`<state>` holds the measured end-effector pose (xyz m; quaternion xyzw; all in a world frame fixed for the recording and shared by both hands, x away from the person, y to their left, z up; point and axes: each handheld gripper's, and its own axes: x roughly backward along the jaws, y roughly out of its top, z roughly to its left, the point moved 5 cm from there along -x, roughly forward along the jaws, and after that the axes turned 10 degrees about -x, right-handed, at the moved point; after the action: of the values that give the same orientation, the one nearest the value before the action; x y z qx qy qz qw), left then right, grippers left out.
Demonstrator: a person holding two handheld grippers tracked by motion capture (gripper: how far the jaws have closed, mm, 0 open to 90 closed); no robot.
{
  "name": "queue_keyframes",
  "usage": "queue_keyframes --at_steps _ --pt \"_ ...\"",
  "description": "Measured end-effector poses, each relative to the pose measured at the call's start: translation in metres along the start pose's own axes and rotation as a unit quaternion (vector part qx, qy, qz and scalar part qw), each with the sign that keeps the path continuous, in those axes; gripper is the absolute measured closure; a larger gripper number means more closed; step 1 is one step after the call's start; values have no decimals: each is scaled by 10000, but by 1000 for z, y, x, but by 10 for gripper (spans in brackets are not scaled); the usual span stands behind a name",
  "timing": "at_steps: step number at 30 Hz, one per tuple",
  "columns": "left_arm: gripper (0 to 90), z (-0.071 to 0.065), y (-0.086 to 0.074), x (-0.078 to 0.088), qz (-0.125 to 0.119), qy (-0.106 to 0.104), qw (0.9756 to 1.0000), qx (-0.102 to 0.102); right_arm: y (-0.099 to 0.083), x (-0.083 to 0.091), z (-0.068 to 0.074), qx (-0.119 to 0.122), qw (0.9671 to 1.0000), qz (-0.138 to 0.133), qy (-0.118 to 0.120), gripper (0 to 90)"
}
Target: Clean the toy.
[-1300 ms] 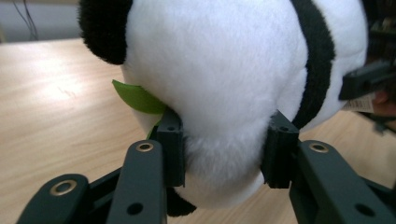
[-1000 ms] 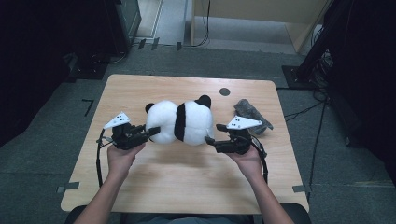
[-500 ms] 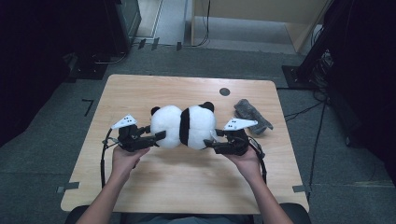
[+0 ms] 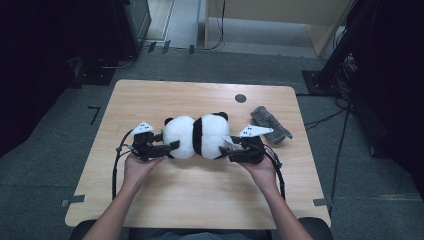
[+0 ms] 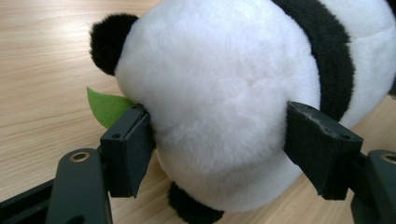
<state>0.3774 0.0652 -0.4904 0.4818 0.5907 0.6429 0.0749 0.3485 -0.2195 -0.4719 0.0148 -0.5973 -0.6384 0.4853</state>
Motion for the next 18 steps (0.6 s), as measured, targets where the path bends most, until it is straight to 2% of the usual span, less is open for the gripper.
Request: queue_keyframes --at_steps 3,5,9,13,18 --pt "273 1 2 2 13 86 10000 -2 1 2 0 60 9999 -80 -21 406" --pt "285 1 6 6 -125 193 9995 -210 1 6 -3 111 9998 -160 -38 421" --pt "295 -1 7 9 -184 83 9995 -257 1 9 -7 177 9995 -220 -101 430" --pt "291 -3 7 8 -150 107 9993 -322 4 15 -8 272 9988 -378 -137 441" --pt "283 -3 6 8 -176 73 9994 -301 5 20 -15 255 9981 -435 -349 472"
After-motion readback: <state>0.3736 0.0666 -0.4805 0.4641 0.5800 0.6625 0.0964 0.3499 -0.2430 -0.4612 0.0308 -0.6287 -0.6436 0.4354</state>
